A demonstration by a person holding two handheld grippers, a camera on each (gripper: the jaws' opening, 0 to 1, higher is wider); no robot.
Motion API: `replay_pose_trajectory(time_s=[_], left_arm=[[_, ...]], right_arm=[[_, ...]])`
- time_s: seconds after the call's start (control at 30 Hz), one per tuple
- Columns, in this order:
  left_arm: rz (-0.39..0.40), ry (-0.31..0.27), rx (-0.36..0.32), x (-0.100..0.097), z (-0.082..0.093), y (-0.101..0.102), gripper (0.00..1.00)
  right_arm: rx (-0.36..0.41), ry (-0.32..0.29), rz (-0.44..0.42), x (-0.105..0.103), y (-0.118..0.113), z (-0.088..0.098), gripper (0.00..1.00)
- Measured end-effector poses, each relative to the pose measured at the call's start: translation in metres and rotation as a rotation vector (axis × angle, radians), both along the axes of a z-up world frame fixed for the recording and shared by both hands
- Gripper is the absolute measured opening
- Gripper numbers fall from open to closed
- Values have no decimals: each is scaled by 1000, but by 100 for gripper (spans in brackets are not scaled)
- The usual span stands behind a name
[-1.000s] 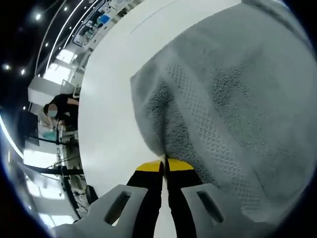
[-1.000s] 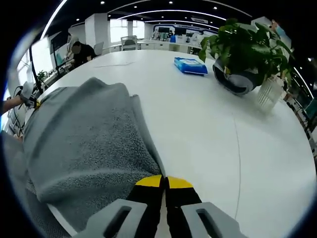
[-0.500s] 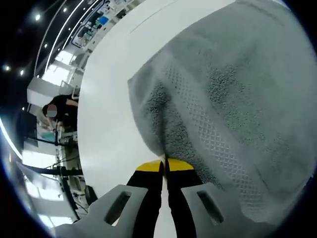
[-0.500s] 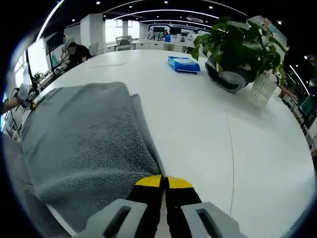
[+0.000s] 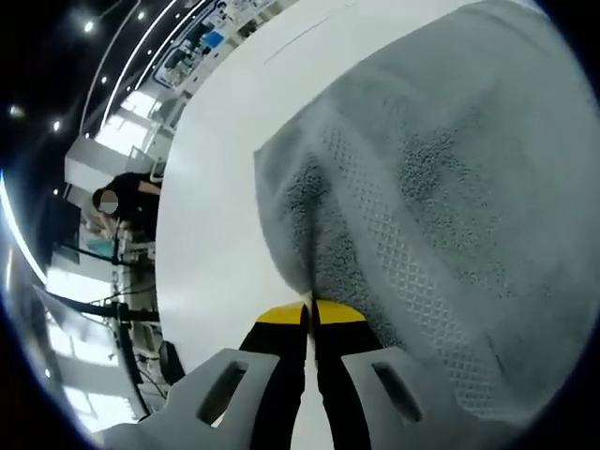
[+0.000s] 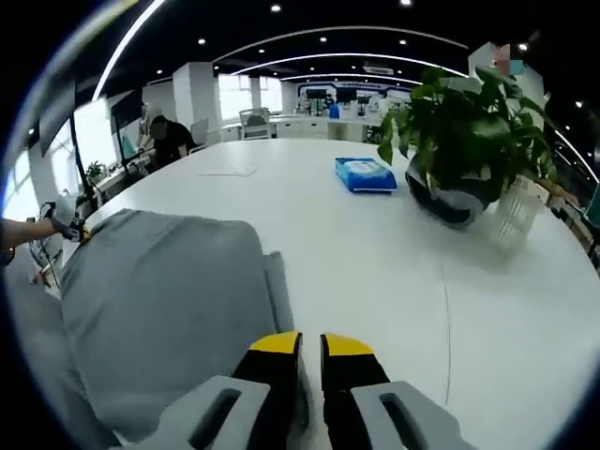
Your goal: Open the folded towel by lifting each exposed corner and separating the folded layers until the towel lies flat within the target outline without major curled edges
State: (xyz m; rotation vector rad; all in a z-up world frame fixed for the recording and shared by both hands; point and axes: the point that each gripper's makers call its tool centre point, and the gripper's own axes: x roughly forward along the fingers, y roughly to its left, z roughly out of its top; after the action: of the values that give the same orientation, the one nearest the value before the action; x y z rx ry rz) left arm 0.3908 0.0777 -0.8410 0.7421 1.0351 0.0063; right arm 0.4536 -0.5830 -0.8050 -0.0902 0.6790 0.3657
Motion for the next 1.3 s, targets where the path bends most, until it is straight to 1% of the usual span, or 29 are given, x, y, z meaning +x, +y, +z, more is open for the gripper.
replay_pose_trajectory(time_s=[0.03, 0.07, 0.13, 0.17, 0.2, 0.23, 0.3, 0.37, 0.4, 0.43, 0.47, 0.5, 0.57, 0.67, 0.8, 0.87, 0.93, 1.03, 1.07, 1.13, 1.17, 1.2, 1.23, 1.27, 1.3], left_arm=[[-14, 6, 16, 0, 0, 0, 1], [-17, 7, 19, 0, 0, 0, 1], [-6, 2, 7, 0, 1, 1, 1], [5, -2, -10, 0, 1, 2, 1], [19, -8, -25, 0, 1, 2, 1], [31, -12, -41, 0, 1, 3, 1], [58, -23, -71, 0, 1, 4, 1], [127, -42, -126, 0, 0, 5, 1], [137, -39, -142, 0, 0, 5, 1], [129, -35, -137, 1, 1, 6, 1], [123, -30, -135, 0, 0, 6, 1], [113, -23, -131, 0, 0, 5, 1], [95, -7, -121, 0, 0, 5, 1], [108, 3, -129, 1, 0, 5, 1], [106, 7, -134, 0, -1, 5, 1], [96, 11, -137, 0, -1, 5, 1], [83, 24, -148, 0, -1, 5, 1], [87, 35, -175, 1, -1, 6, 1], [87, 39, -195, 1, -1, 6, 1], [74, 41, -204, 1, -1, 5, 1], [22, 49, -183, 2, -1, 4, 1], [-4, 48, -163, 3, -1, 4, 1], [-7, 39, -147, 3, -1, 4, 1], [-15, 25, -144, 5, -1, 4, 1], [-21, 12, -145, 6, -1, 4, 1]], right_arm=[[-8, -1, 37, 12, 10, -4, 5], [-11, 3, 63, 18, 18, -7, 5], [-17, 20, 90, 29, 31, -17, 5], [-35, 47, 120, 32, 36, -26, 5], [-48, 52, 120, 36, 37, -30, 5], [-70, 60, 139, 39, 38, -35, 5], [-69, 78, 151, 43, 41, -41, 5], [-81, 89, 165, 44, 43, -45, 4], [-97, 93, 181, 43, 44, -47, 3], [-113, 95, 192, 43, 44, -49, 3], [-110, 73, 207, 45, 45, -45, 1], [-118, 85, 201, 44, 43, -47, 0], [-143, 72, 206, 46, 40, -46, 0], [-157, 68, 184, 46, 31, -46, 0], [-239, 52, 107, 52, -3, -46, 0], [-238, 52, 69, 54, -18, -46, 0], [-243, 56, 47, 54, -26, -45, 0], [-264, 57, 45, 54, -33, -45, 0], [-271, 57, 44, 55, -35, -45, 0], [-293, 52, 31, 57, -39, -45, 0], [-309, 42, 36, 58, -40, -44, 0], [-316, 36, 37, 57, -37, -44, 0], [-338, 36, 40, 58, -36, -43, 0], [-370, 37, 56, 58, -37, -43, 0], [-388, 41, 50, 57, -38, -42, 0]])
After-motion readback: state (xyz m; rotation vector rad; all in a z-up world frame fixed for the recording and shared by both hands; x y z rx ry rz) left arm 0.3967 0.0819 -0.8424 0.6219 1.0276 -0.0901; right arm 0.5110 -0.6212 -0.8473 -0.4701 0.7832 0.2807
